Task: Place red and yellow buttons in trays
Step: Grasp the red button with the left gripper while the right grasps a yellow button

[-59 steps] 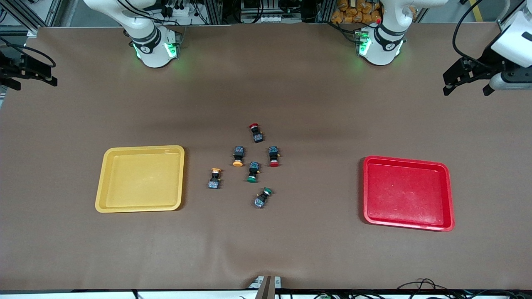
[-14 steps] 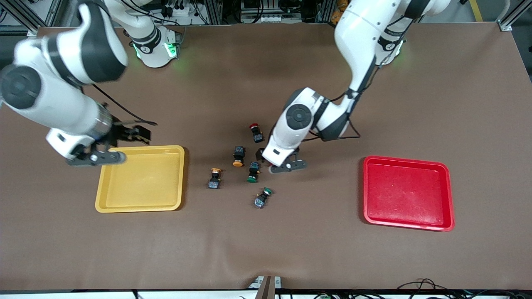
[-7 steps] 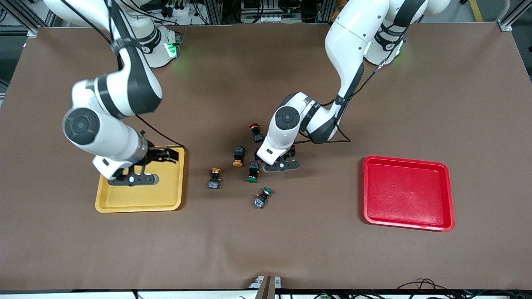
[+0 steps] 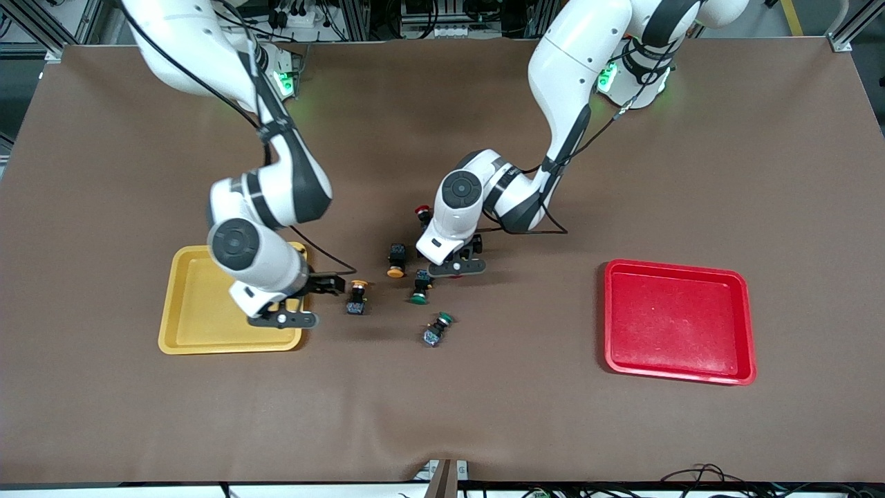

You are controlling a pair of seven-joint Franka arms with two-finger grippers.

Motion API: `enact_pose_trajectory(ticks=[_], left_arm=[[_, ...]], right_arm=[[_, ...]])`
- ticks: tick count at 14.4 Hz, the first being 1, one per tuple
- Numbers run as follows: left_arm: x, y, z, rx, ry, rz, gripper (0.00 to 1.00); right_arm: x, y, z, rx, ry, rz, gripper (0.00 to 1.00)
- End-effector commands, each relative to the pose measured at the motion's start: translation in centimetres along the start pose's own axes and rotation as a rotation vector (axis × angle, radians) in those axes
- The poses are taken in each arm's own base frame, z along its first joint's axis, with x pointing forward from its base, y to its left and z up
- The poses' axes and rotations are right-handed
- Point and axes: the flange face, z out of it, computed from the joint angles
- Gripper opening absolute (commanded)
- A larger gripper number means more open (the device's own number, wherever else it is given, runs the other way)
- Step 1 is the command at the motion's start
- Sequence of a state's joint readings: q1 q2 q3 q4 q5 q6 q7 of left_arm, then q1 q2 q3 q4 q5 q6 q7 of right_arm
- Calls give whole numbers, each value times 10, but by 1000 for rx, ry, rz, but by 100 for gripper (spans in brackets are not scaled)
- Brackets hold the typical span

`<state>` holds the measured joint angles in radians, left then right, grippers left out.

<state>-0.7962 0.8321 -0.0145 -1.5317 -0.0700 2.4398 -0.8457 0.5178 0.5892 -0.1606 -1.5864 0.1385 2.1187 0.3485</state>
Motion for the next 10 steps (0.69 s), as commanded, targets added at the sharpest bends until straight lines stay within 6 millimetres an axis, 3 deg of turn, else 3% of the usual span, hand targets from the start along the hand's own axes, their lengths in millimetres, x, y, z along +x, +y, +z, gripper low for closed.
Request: enact_pose_trajectory(ticks=[1, 4, 5, 8, 10], left_arm=[[-3, 0, 3, 18, 13, -2, 51], [0, -1, 0, 17, 16, -1, 6], [3, -1, -4, 13, 19, -1, 0], [10, -3, -15, 25, 12, 5, 0], [28, -12, -33, 29, 13, 6, 0]], right_arm=[[5, -14, 22, -9, 3, 14, 100], [5, -22, 58, -18, 14, 12, 100], [4, -25, 68, -24, 18, 16, 100], [-2, -36, 84, -36, 11, -4, 100], [1, -41, 88, -23, 48, -11, 100]])
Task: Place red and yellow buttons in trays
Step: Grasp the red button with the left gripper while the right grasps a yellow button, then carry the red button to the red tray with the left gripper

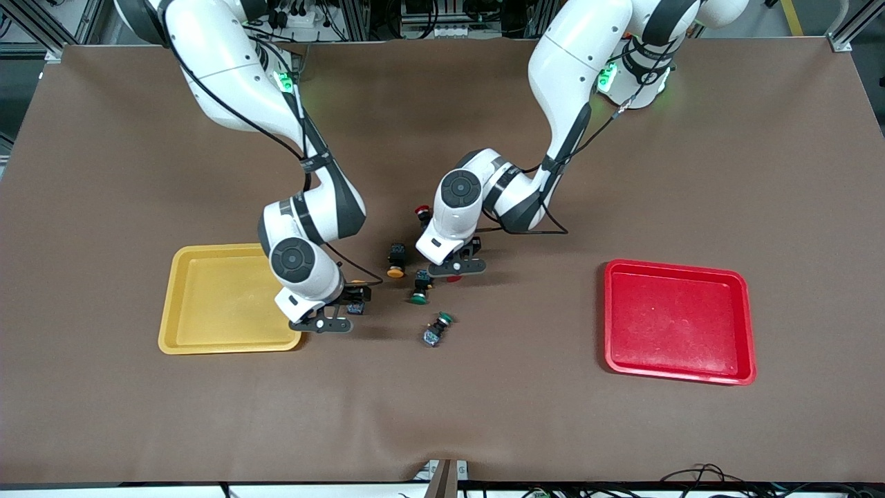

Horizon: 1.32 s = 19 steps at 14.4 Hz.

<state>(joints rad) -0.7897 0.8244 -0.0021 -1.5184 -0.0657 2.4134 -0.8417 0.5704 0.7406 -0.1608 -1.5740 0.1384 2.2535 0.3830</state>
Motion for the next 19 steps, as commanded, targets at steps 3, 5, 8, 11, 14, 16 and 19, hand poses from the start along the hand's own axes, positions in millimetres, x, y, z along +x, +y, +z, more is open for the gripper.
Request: enact_pose_trajectory(ticks=[3, 5, 8, 11, 14, 16, 19], left_arm=[[56, -27, -64, 38, -13, 44, 0], [82, -54, -89, 58, -41, 88, 0], [119, -102, -117, 66, -59, 167, 0], [154, -155, -128, 66, -73, 211, 0], [184, -216, -127, 70, -108, 235, 0], [199, -253, -123, 75, -126, 214, 0], [217, -310, -117, 67, -149, 239, 0]], right_arm=[[0, -22, 16, 6, 50, -14, 100], [3, -23, 24, 15, 80, -16, 100], [3, -23, 30, 16, 80, -15, 100], [2, -22, 31, 13, 72, 35, 41], [0, -26, 32, 8, 73, 67, 0], [-1, -22, 30, -3, 53, 68, 0], [-3, -9, 20, -40, -14, -1, 0]])
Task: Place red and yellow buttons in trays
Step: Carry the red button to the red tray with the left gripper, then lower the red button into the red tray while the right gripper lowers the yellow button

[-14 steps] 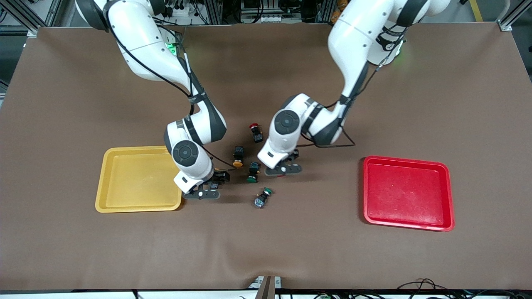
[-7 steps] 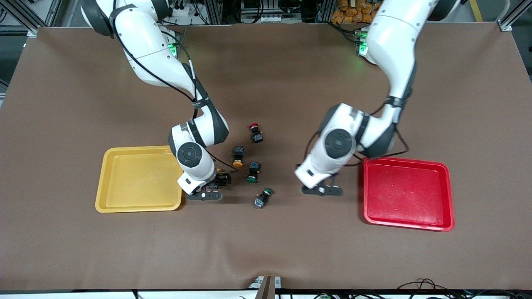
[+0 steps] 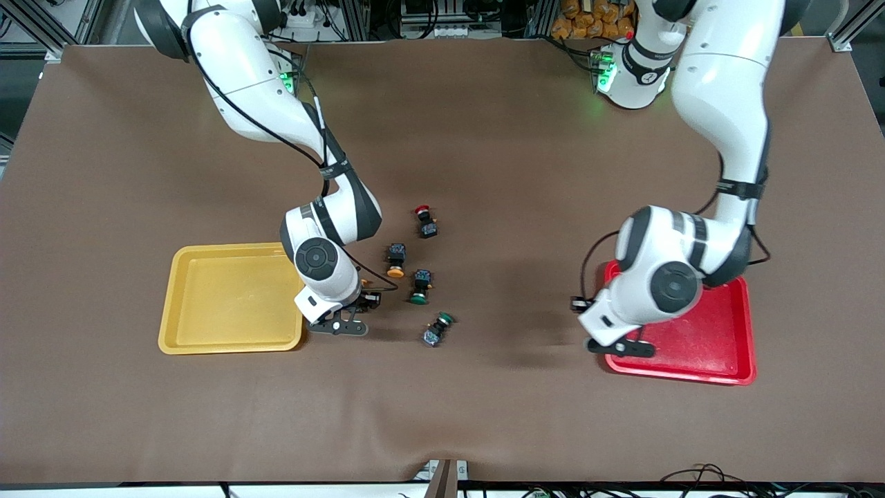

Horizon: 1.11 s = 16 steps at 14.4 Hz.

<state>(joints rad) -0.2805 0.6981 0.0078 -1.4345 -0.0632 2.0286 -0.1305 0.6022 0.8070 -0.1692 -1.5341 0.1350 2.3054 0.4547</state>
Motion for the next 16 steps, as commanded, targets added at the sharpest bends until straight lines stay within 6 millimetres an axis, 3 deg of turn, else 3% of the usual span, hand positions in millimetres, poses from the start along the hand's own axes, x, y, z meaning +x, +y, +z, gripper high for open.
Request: enact_pose_trajectory(ticks=[1, 3, 7, 9, 12, 16], left_arm=[[0, -45, 5, 5, -27, 59, 0], [1, -79, 21, -3, -49, 114, 0], [3, -101, 41, 9, -64, 239, 0], [4, -113, 48, 14, -67, 255, 15], [5, -116, 54, 14, -63, 267, 35], [6, -111, 53, 9, -59, 263, 62]], right_arm=[[-3, 17, -10, -46, -77, -69, 0], [6, 40, -35, -59, -103, -96, 0], [31, 91, -46, -53, -94, -109, 0], [45, 125, -52, -33, -91, -126, 0], [61, 173, -48, -20, -92, -148, 0], [70, 205, -37, 25, -85, -101, 0]])
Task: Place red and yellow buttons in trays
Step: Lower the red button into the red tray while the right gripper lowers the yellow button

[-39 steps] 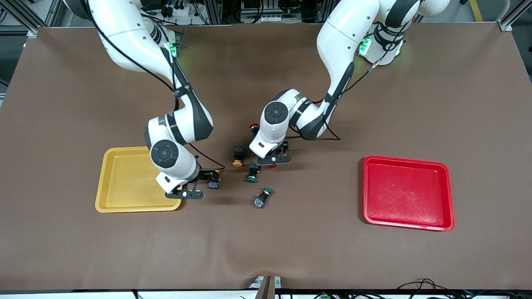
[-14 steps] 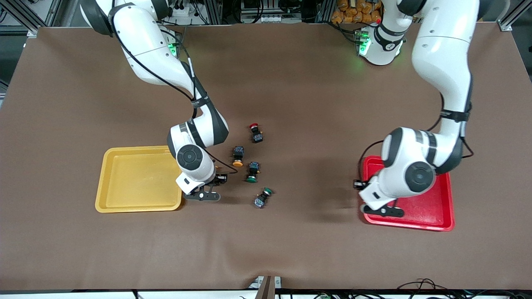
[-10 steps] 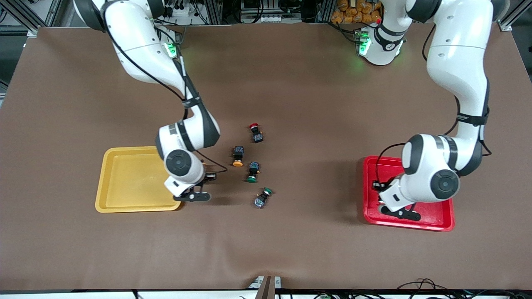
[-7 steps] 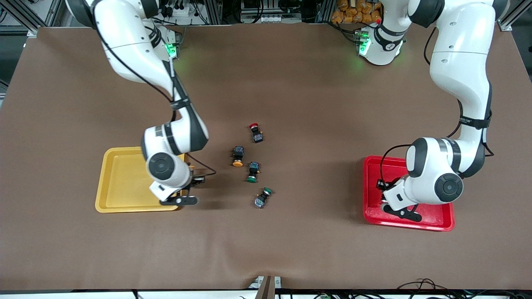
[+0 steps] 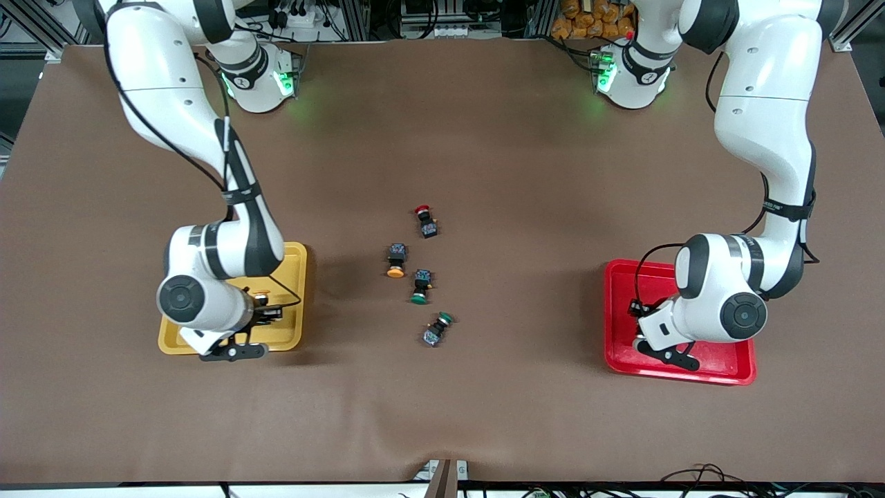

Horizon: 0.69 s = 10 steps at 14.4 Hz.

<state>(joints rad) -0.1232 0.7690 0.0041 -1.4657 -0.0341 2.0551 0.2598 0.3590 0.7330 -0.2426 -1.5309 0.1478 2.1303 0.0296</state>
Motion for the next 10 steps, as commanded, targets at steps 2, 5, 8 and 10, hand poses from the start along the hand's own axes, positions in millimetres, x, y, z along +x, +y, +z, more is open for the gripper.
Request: enact_pose_trajectory(ticks=[2, 5, 8, 10], left_arm=[[4, 14, -7, 10, 13, 16, 71], [12, 51, -19, 17, 27, 10, 75], [18, 114, -30, 21, 28, 16, 76], [16, 158, -37, 14, 8, -15, 81]], right_arm=[[-1, 1, 15, 55, 18, 7, 0], [-6, -4, 27, 52, 14, 0, 0], [-22, -7, 55, 40, 24, -30, 0], [-27, -9, 61, 35, 15, -45, 0]])
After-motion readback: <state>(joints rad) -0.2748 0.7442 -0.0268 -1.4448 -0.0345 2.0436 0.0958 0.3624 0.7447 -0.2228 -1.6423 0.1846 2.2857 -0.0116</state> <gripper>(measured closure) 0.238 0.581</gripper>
